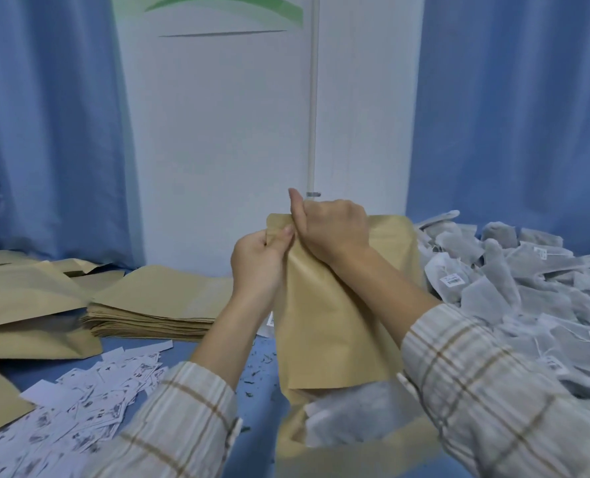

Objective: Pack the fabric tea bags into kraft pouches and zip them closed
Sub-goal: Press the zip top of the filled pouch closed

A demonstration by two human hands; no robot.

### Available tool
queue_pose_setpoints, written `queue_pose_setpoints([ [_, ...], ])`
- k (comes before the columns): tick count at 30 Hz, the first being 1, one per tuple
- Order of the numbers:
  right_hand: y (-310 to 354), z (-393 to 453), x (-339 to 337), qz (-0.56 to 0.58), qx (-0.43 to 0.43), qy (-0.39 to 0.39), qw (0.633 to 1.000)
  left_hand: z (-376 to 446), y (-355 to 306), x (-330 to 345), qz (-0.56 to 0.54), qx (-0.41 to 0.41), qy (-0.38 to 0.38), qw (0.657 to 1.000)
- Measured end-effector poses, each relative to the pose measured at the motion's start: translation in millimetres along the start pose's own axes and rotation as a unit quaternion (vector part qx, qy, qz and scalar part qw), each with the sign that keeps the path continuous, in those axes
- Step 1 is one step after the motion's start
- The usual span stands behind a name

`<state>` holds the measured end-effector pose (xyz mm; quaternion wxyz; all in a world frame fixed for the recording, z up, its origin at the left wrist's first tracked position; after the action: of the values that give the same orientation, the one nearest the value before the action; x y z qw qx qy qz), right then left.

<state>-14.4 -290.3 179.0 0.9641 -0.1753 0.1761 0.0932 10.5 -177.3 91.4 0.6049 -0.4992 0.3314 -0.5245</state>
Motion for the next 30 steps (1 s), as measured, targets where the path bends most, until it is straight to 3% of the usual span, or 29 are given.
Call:
queue_pose_setpoints([
  [3,-10,3,27,0.089,-0.012,0.066,0.994,0,-3,-14,-0.001,0.014,-0.032,0.999],
  [7,-27,-4,34,0.058,-0.026,0.093,0.994,-2,-10,-15,-0.007,0.026,-0.017,0.999],
  [10,-51,-12,37,0.141,0.033,0.077,0.987,4,-8,-23,-0.013,0.022,-0.032,0.999],
  [21,-90,-54,70,0.168,0.104,0.153,0.968,12,21,-38,-0.009,-0.033,-0.015,0.999],
  [25,-62,-42,65,0.138,0.031,0.198,0.970,16,26,-30,0.024,-0.041,-0.015,0.999],
  [28,2,-18,54,0.106,-0.073,0.139,0.982,14,27,-5,0.082,-0.034,-0.007,0.996],
  [30,26,-8,45,0.074,-0.069,0.101,0.990,12,23,3,0.111,0.002,-0.014,0.994],
])
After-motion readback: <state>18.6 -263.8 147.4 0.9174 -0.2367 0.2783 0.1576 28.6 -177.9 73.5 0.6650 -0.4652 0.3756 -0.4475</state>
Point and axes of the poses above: each hand's wrist, its own z-axis towards the middle knuckle, its own x-axis out of the palm, y = z × x, the point moved 10 cm from there along z, towards the middle knuckle, and after that the axes turned 13 degrees about -x, right-handed, at the moved point
